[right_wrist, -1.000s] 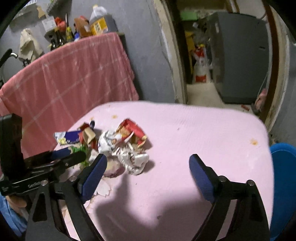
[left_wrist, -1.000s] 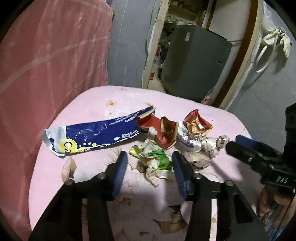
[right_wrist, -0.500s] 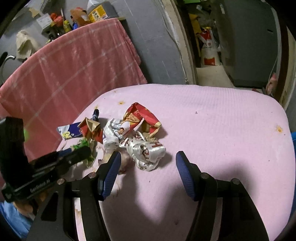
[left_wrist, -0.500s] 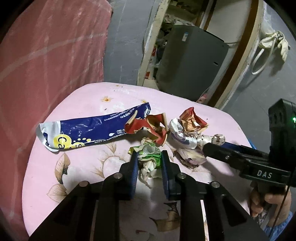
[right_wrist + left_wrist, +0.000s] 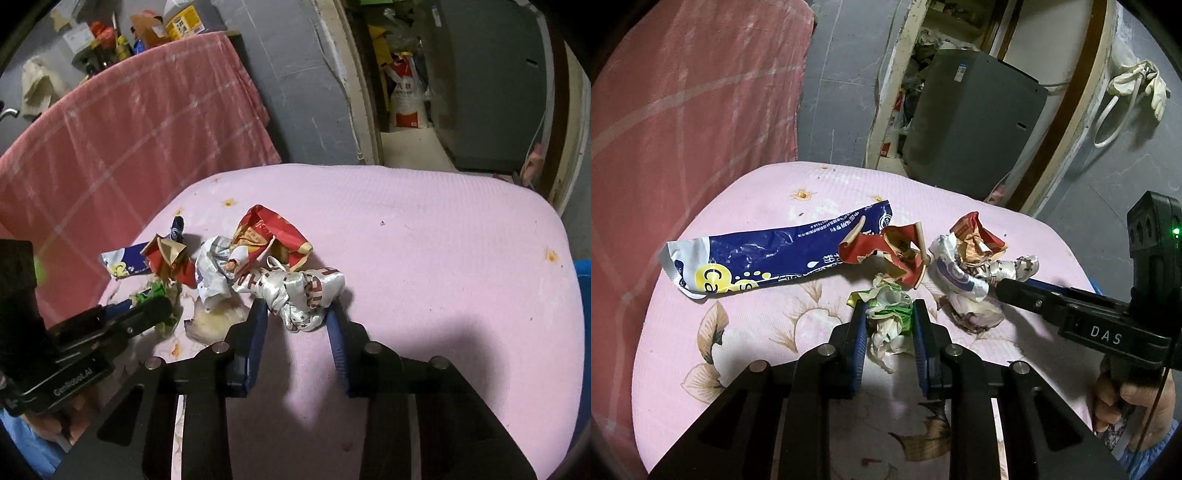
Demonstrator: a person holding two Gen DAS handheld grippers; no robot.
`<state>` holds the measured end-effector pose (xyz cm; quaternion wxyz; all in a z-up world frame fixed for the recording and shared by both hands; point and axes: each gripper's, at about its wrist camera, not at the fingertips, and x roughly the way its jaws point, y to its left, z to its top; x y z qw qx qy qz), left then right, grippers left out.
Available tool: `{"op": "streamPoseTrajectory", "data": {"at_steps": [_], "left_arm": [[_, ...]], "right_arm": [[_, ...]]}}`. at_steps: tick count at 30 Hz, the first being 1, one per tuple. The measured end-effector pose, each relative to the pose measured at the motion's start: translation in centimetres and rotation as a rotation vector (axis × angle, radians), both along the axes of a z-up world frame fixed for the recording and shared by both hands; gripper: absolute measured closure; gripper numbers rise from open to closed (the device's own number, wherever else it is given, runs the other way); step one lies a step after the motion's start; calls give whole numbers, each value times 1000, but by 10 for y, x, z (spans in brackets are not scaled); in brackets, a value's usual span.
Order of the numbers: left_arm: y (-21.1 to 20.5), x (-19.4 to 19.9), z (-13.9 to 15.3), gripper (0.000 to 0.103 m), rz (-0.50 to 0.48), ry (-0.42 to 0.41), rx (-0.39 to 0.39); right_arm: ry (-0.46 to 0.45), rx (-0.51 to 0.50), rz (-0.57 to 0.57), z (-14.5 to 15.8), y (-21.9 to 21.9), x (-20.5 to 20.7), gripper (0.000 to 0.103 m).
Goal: Collect trash
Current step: 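Grasp the green crumpled wrapper with the left tool while the right tool grasps the silver foil, then carry both pieces over the blue basin and open both tools to release them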
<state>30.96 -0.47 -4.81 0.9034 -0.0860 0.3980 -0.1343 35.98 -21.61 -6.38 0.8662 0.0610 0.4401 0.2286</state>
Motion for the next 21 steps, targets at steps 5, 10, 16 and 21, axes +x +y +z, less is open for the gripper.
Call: {"op": "streamPoseTrajectory", "data": {"at_steps": [5,10,16,21], "left_arm": [[3,-3,3,85,4,-9,-5],[-2,-17,8,85,0,-21,22],[-17,-40,24,85,-13,-94,44],[-34,-57,43,85,-8,-180,1]], "right_arm": [[-24,17,25,2,3,-5,75],[-84,-19,19,9,3,-19,75],[-189,-6,2,26,-9,-47,75],[-316,74,-51,47,-30,-72,75]]}}
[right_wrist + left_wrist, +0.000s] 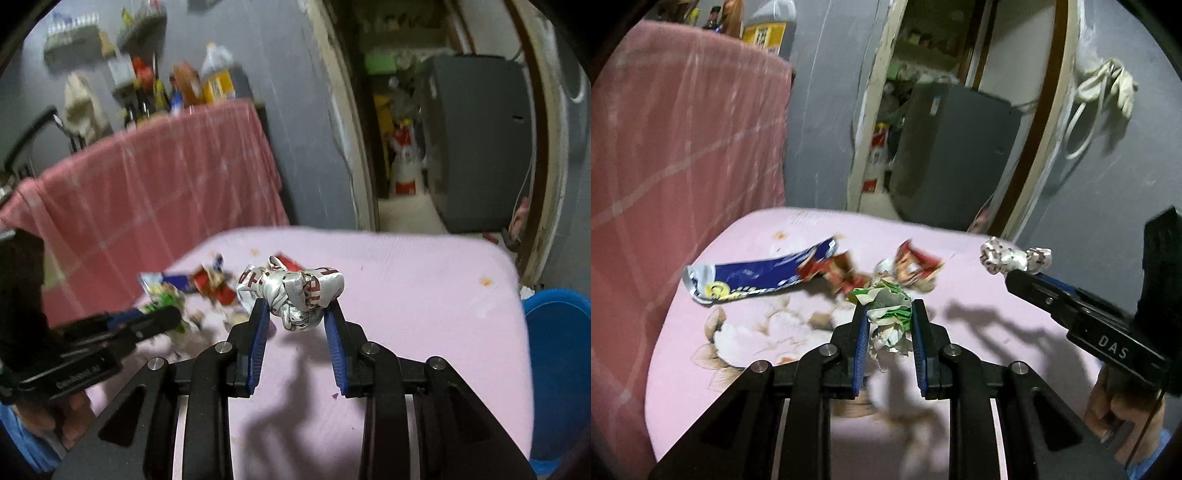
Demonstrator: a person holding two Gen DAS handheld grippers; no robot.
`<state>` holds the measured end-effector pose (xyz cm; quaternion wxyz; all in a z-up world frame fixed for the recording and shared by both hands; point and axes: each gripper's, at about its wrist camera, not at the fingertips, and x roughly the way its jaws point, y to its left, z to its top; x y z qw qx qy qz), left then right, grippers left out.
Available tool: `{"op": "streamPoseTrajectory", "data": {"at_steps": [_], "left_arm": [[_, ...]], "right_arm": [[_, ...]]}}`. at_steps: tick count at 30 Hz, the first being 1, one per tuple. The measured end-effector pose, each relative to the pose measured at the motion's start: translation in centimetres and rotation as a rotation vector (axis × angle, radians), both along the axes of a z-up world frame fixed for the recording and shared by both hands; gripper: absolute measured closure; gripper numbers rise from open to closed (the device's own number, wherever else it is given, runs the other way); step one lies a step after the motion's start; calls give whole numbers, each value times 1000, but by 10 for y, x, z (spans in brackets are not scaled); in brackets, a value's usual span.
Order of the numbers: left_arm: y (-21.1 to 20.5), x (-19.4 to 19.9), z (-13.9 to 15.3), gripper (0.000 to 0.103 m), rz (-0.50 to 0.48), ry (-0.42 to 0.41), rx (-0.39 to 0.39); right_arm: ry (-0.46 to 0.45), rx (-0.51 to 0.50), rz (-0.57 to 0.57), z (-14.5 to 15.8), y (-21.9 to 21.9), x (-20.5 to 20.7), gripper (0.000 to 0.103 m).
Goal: Collect trash
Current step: 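Carry both pieces over the blue basin and open both tools to release them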
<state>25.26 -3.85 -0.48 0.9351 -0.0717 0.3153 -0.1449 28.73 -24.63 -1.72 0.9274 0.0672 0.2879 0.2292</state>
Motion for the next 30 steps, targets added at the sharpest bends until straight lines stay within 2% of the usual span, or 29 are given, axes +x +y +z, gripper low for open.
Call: {"op": "streamPoseTrajectory", "data": {"at_steps": [4,8,14,21,30], "left_arm": [[-17,-9,22,85,0,-89,-31],[-37,-9,45,85,-16,-142,-60],[-88,-10,67,85,-83,-200,-70],[-167,4,69,85,-213,-172,-60],[-252,32,47,85,-335,-78,-31]], "right_arm": [[-129,48,-61,24,-19,-23,75],[-273,17,-166,50,-41,-51,75],[-384,-10,-303,68,-80,-71,75],[-394,25,-461,66,-153,-77,75],[-255,58,-603,26,-229,-67,74]]}}
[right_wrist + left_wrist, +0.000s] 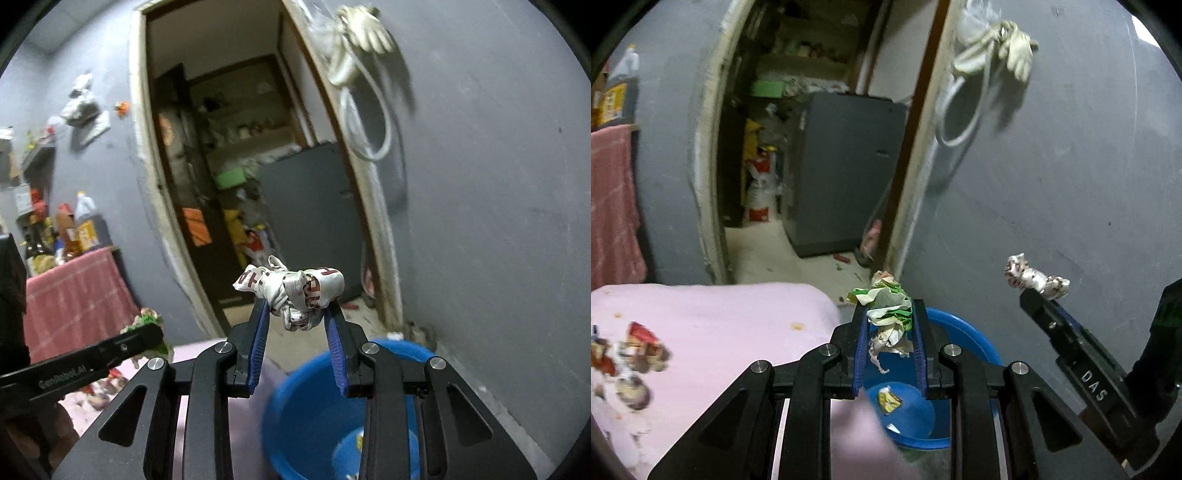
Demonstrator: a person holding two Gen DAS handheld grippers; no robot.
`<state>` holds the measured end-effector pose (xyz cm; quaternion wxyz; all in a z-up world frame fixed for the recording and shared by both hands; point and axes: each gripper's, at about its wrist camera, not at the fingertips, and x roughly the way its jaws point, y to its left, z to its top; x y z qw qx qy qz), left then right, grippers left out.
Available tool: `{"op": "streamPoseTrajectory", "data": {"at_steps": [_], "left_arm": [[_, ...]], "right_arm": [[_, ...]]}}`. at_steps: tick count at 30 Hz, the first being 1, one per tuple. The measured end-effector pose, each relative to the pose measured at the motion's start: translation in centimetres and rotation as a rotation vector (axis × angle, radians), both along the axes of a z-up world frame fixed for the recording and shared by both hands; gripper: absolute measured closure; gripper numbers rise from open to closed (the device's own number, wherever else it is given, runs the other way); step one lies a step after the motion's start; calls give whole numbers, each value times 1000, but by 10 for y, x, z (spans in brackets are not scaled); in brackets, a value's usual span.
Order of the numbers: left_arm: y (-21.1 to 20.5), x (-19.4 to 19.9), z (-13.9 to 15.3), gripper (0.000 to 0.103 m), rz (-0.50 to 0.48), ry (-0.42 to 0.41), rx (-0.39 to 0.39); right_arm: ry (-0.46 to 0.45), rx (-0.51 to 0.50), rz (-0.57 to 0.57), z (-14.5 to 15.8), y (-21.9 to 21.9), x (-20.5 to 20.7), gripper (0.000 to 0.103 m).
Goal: Collect trash
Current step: 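Carry both pieces over the blue basin and open both tools to release them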
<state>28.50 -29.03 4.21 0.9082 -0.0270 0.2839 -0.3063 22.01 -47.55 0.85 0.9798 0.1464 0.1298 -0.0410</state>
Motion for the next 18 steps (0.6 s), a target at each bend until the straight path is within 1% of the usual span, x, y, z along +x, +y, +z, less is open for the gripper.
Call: {"op": "streamPoseTrajectory", "data": {"at_steps": [2,6,8,10,15,18], "left_arm": [[-13,7,-9,84,-17,34,19],[-37,31,-34,84,-44,138,66],[-45,41,-43,84,-49,177,72],[-47,44,-51,84,-46,193,68],[-48,50,-57,83,-47,206,72],[-42,51,-59,78,-41,214,52]], "right_arm": [[35,9,-13,-10,-7,4,74],[118,38,-26,-26,-15,13,73],[161,44,-23,-33,-16,20,72],[188,48,-18,-38,-17,24,72],[218,53,-13,-44,-18,28,72],[222,60,-17,-43,-19,29,71]]}}
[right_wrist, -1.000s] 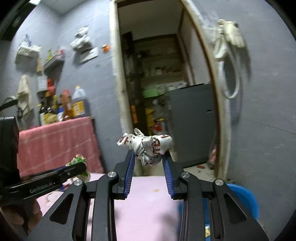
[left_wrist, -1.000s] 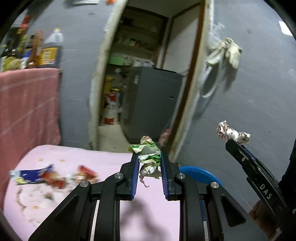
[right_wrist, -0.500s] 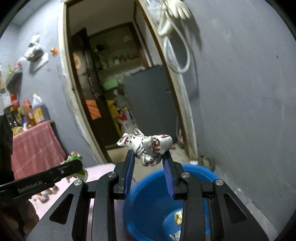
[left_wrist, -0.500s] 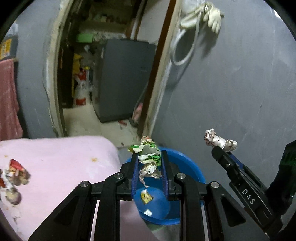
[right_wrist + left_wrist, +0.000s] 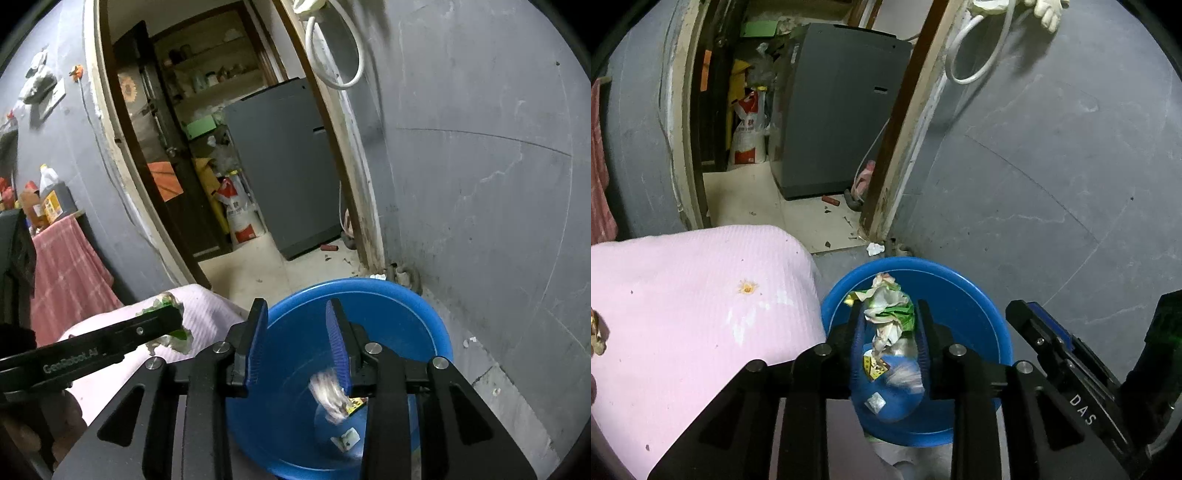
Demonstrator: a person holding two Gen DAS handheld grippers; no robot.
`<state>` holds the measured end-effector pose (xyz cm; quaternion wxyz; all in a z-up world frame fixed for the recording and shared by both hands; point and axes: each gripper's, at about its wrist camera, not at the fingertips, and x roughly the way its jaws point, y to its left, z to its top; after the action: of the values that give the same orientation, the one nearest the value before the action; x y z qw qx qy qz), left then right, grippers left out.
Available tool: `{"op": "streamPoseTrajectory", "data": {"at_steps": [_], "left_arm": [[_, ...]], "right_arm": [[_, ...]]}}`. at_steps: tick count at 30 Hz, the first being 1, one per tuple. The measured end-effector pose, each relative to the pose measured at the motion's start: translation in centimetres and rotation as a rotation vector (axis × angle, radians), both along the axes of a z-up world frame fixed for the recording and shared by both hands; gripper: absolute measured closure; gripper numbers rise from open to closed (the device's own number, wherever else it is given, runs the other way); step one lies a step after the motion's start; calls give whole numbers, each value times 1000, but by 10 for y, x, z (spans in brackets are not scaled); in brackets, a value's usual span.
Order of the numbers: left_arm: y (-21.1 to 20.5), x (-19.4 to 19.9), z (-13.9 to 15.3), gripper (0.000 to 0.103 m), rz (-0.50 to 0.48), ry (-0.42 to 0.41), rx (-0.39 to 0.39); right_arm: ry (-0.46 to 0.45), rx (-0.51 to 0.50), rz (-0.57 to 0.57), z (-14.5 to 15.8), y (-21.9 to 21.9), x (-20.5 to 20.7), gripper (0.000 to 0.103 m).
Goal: Collect trash
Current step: 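Carry both pieces over the blue basin and open both tools to release them, then return both tools over the remaining wrappers on the table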
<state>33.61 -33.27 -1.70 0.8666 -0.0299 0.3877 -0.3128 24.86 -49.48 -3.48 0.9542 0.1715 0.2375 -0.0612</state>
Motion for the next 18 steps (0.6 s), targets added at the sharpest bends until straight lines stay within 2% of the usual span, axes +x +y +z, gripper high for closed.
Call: {"op": "streamPoseTrajectory", "data": {"at_steps": [2,7,9,11,15,16,18], "left_arm": [[5,-1,2,70,4,-4,-12],[21,-3,12,68,10,-16,-59],[29,-6,20,62,20,-36,-77],[42,-11,30,49,40,-81,-101],[67,-22,50,40,82,-164,-140],[73,-24,55,33,94,-182,-146],[87,-31,65,23,120,-225,-160]], "right_arm": [[-7,-2,-3,3,1,-1,66],[-30,-12,-12,10,2,-5,65],[-53,-14,-17,16,2,-9,58],[-85,-23,-24,24,4,-14,51],[-156,-51,-28,41,11,-27,44],[-172,-59,-30,45,13,-30,42],[-210,-74,-28,54,19,-36,30]]}}
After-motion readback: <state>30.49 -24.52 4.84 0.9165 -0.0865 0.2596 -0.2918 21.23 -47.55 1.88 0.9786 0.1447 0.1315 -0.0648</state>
